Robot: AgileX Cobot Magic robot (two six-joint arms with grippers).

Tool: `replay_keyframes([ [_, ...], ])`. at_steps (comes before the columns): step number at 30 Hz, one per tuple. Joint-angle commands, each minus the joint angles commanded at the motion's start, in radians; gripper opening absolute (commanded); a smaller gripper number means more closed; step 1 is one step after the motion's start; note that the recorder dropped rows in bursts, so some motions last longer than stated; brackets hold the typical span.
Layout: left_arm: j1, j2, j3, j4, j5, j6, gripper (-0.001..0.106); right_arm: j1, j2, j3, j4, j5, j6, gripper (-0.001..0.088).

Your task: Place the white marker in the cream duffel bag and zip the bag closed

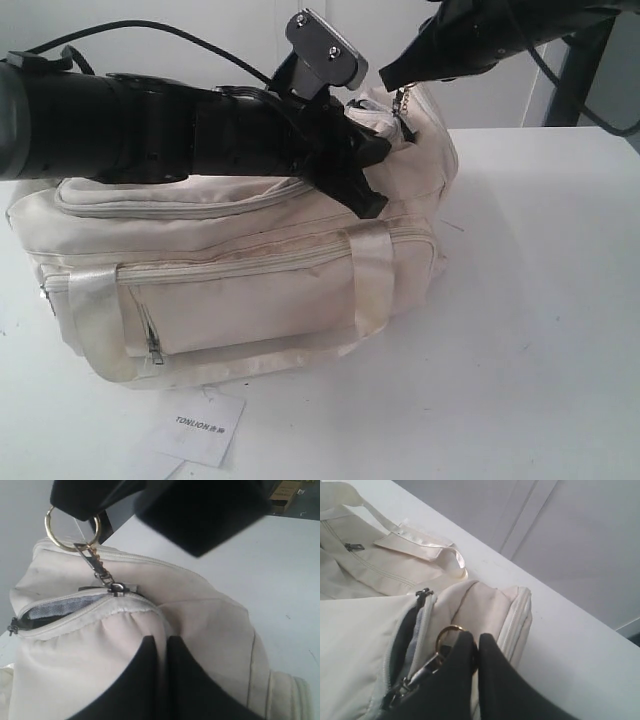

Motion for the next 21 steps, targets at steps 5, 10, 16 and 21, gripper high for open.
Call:
replay_keyframes([
  [5,0.000,0.000,0.000,0.000,0.011,-0.011,0.000,0.000,0.029,0.000,0.000,-0.041,0.000,0.0000],
  [10,0.000,0.000,0.000,0.000,0.011,-0.037,0.000,0.000,0.069,-0.012,0.046,-0.066,0.000,0.0000],
  [16,0.000,0.000,0.000,0.000,0.013,-0.037,0.000,0.000,0.126,-0.076,0.072,-0.072,0.000,0.0000],
  [21,0.000,0.000,0.000,0.000,0.013,-0.037,0.000,0.000,0.160,-0.138,0.072,-0.070,0.000,0.0000],
])
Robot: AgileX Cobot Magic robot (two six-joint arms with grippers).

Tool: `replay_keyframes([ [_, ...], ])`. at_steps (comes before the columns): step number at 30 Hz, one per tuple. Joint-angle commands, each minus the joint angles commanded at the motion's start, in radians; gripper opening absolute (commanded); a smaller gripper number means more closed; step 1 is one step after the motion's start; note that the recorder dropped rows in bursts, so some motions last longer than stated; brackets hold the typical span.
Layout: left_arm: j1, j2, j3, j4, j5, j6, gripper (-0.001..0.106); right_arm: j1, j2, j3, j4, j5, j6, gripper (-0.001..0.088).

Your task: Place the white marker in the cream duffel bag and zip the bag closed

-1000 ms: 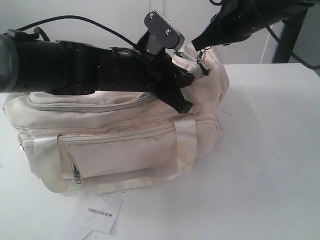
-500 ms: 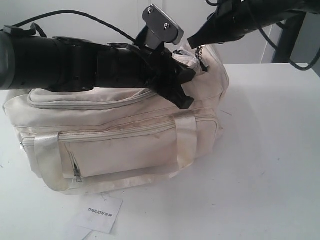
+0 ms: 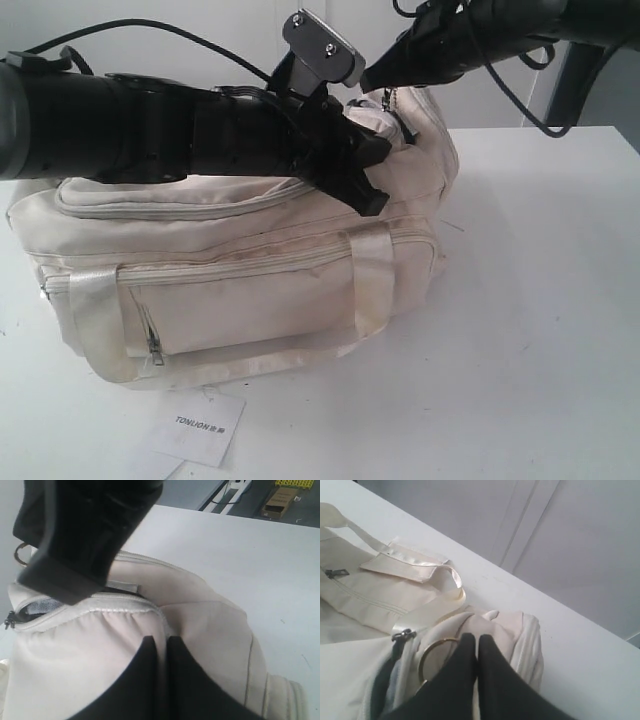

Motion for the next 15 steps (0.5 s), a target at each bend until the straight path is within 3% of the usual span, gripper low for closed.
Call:
replay_keyframes([
  [15,0.000,0.000,0.000,0.000,0.013,0.000,0.000,0.000,0.105,-0.107,0.008,-0.011,0.000,0.0000],
])
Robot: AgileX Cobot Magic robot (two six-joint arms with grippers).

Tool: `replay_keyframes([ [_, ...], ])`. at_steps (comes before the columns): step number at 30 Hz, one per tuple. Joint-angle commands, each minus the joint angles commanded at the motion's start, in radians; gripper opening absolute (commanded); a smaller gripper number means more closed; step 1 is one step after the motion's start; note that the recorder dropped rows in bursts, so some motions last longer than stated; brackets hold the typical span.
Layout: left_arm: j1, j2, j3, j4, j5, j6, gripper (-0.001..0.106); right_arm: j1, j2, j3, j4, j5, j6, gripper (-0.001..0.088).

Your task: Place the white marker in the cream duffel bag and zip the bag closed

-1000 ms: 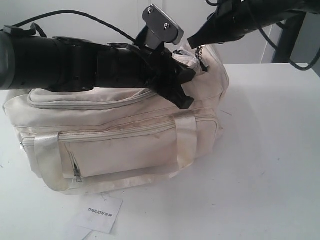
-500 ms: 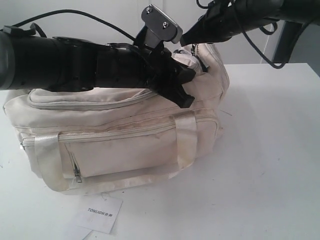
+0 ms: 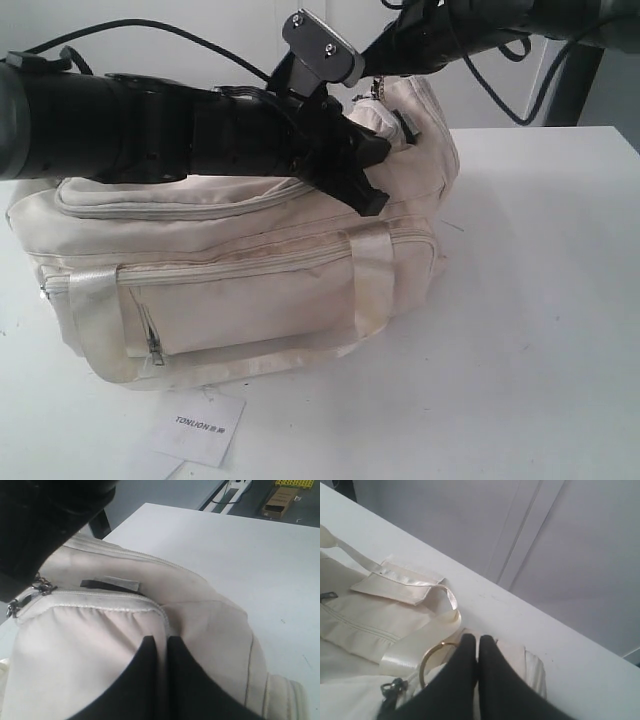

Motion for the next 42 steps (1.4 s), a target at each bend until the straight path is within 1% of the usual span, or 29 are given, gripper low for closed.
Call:
replay_keyframes([
  [4,0.000,0.000,0.000,0.000,0.042,0.000,0.000,0.000,0.013,-0.010,0.000,-0.035,0.000,0.0000],
  [11,0.000,-0.005,0.000,0.000,0.082,0.000,0.000,-0.002,0.015,-0.019,-0.024,-0.046,-0.011,0.0000],
  [14,0.000,-0.019,0.004,0.008,0.114,0.002,0.000,-0.008,0.014,-0.019,-0.024,-0.032,-0.011,0.0000],
  [17,0.000,-0.023,0.004,0.006,0.116,-0.007,0.000,-0.010,0.003,-0.021,-0.022,-0.014,-0.007,0.0001],
  [19,0.000,-0.023,0.004,0.006,0.101,-0.025,0.002,-0.010,-0.011,-0.021,-0.018,0.015,-0.002,0.0031],
  [20,0.000,-0.023,0.004,0.006,0.086,-0.030,0.006,-0.010,-0.018,-0.021,-0.018,0.031,0.006,0.0059],
  [21,0.000,-0.023,0.004,0.006,0.077,-0.030,0.014,-0.012,-0.028,-0.021,-0.018,0.055,0.025,0.0102],
  [23,0.000,-0.023,0.004,0.006,0.068,-0.030,0.032,-0.021,-0.045,-0.021,-0.018,0.109,0.053,0.0189],
  [26,0.000,-0.023,0.004,0.004,0.029,-0.034,0.066,-0.044,-0.069,-0.021,-0.020,0.215,0.103,0.0316],
  [28,0.000,-0.023,0.004,0.004,-0.001,-0.060,0.078,-0.066,-0.079,-0.021,-0.020,0.289,0.140,0.0365],
  [29,0.000,-0.023,0.004,0.004,-0.019,-0.074,0.081,-0.079,-0.084,-0.021,-0.020,0.321,0.162,0.0382],
  [33,0.000,-0.068,0.004,0.004,-0.075,-0.102,0.082,-0.134,-0.105,-0.021,-0.018,0.410,0.222,0.0407],
  [37,0.000,-0.124,0.004,0.004,-0.082,-0.120,0.080,-0.185,-0.137,-0.021,-0.016,0.474,0.214,0.0406],
  [39,0.000,-0.152,0.004,0.004,-0.084,-0.120,0.074,-0.197,-0.149,-0.021,-0.016,0.504,0.214,0.0406],
  [40,0.000,-0.164,0.004,0.004,-0.084,-0.120,0.068,-0.204,-0.155,-0.021,-0.021,0.526,0.214,0.0406],
  [42,0.000,-0.183,0.004,0.004,-0.089,-0.120,0.053,-0.209,-0.160,-0.021,-0.040,0.551,0.211,0.0406],
])
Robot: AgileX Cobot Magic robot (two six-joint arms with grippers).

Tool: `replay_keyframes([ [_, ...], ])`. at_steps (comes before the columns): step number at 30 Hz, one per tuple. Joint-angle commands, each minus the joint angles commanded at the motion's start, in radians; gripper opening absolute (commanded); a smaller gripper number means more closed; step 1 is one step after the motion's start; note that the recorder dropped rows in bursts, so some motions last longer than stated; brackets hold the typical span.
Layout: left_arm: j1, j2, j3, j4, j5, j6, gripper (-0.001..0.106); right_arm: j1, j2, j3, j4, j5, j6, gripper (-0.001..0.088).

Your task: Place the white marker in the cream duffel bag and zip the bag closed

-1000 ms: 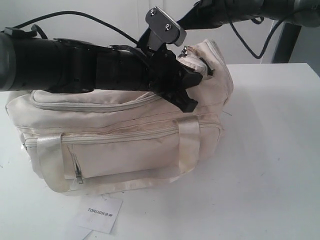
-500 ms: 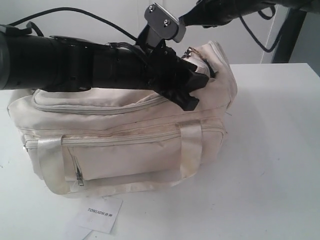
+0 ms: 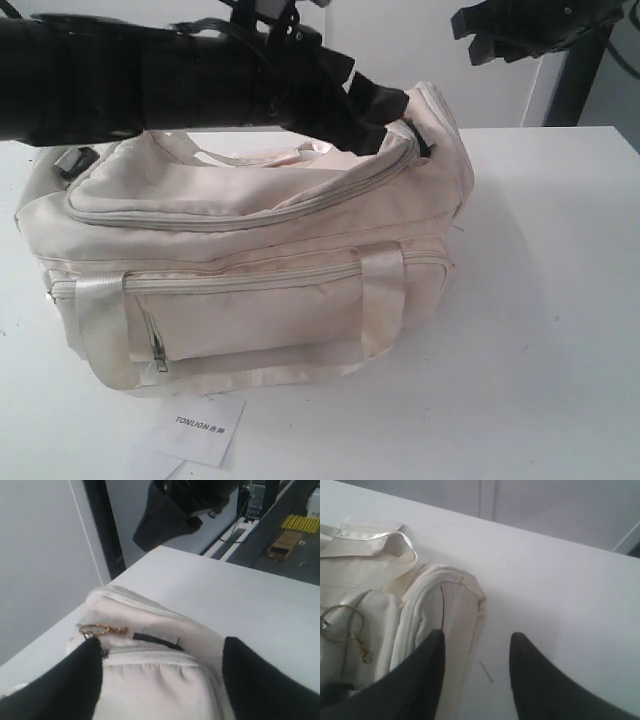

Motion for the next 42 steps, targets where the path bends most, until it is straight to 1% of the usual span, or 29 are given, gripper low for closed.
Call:
replay_keyframes([
  [2,0.000,-0.021,0.000,0.003,-0.014,0.006,0.034,0.000,-0.005,0.000,-0.051,0.028,0.000,0.0384],
  [3,0.000,-0.029,0.000,0.003,-0.025,0.011,0.026,0.000,-0.009,0.002,-0.069,0.040,0.000,0.0354],
  [5,0.000,-0.050,0.010,0.003,-0.078,0.038,0.006,0.000,-0.013,0.008,-0.119,0.069,-0.002,0.0229],
  [6,0.000,-0.060,0.015,0.003,-0.108,0.060,0.000,-0.002,-0.015,0.010,-0.136,0.085,-0.005,0.0144],
  [7,0.000,-0.069,0.023,0.003,-0.161,0.082,0.000,-0.004,-0.015,0.012,-0.158,0.107,-0.016,0.0052],
  [8,0.000,-0.077,0.032,0.003,-0.207,0.107,0.000,-0.009,-0.017,0.014,-0.167,0.121,-0.021,0.0002],
  [12,0.002,-0.110,0.043,-0.023,-0.354,0.235,0.000,-0.056,-0.017,0.014,-0.171,0.190,-0.017,0.0000],
  [13,0.013,-0.118,0.043,-0.023,-0.371,0.280,0.000,-0.072,-0.017,0.014,-0.171,0.205,-0.017,0.0000],
  [16,0.049,-0.139,0.045,-0.023,-0.405,0.300,0.000,-0.122,-0.027,0.016,-0.170,0.233,-0.010,0.0000],
  [18,0.090,-0.157,0.045,-0.023,-0.396,0.300,0.000,-0.150,-0.050,0.037,-0.170,0.223,-0.008,0.0000],
  [19,0.126,-0.168,0.045,-0.023,-0.389,0.300,0.000,-0.172,-0.072,0.059,-0.170,0.204,0.002,0.0000],
  [20,0.149,-0.173,0.045,-0.023,-0.389,0.300,0.000,-0.186,-0.088,0.080,-0.170,0.182,0.018,0.0000],
  [22,0.215,-0.184,0.046,-0.023,-0.393,0.295,0.000,-0.213,-0.145,0.155,-0.170,0.110,0.031,0.0000],
  [23,0.239,-0.188,0.048,-0.023,-0.393,0.295,0.000,-0.219,-0.169,0.185,-0.172,0.080,0.033,0.0000],
  [24,0.286,-0.196,0.052,-0.023,-0.388,0.295,0.000,-0.224,-0.214,0.237,-0.174,0.016,0.038,0.0000],
  [25,0.314,-0.201,0.059,-0.023,-0.379,0.295,0.000,-0.226,-0.241,0.266,-0.174,-0.015,0.046,0.0000],
  [26,0.377,-0.214,0.077,-0.023,-0.343,0.288,0.000,-0.226,-0.295,0.320,-0.174,-0.064,0.053,0.0000],
  [27,0.425,-0.224,0.094,-0.023,-0.293,0.257,0.000,-0.226,-0.335,0.360,-0.161,-0.103,0.059,0.0000],
  [28,0.476,-0.231,0.113,-0.023,-0.235,0.199,0.000,-0.226,-0.375,0.400,-0.151,-0.144,0.058,0.0000],
  [32,0.609,-0.247,0.151,-0.023,-0.067,0.009,0.000,-0.226,-0.505,0.527,-0.106,-0.288,0.058,0.0000],
  [33,0.625,-0.247,0.152,-0.023,-0.049,-0.005,0.000,-0.226,-0.526,0.546,-0.092,-0.309,0.058,0.0000],
  [35,0.631,-0.259,0.152,-0.023,0.007,-0.012,0.000,-0.215,-0.581,0.600,-0.093,-0.369,0.041,0.0000],
  [36,0.631,-0.274,0.152,-0.023,0.119,-0.006,0.000,-0.200,-0.609,0.634,-0.093,-0.403,0.020,0.0000],
  [37,0.631,-0.283,0.152,-0.023,0.208,0.013,0.000,-0.190,-0.620,0.649,-0.093,-0.420,0.011,0.0000],
  [38,0.631,-0.297,0.152,-0.023,0.325,0.051,0.000,-0.182,-0.639,0.672,-0.093,-0.448,0.007,0.0000],
  [39,0.631,-0.315,0.152,-0.022,0.487,0.105,0.000,-0.170,-0.667,0.702,-0.093,-0.487,0.007,0.0000],
  [41,0.631,-0.338,0.152,0.094,0.673,0.161,0.000,-0.161,-0.697,0.735,-0.093,-0.515,0.007,0.0000],
  [42,0.631,-0.349,0.152,0.160,0.749,0.161,0.000,-0.159,-0.708,0.749,-0.093,-0.523,0.007,0.0000],
])
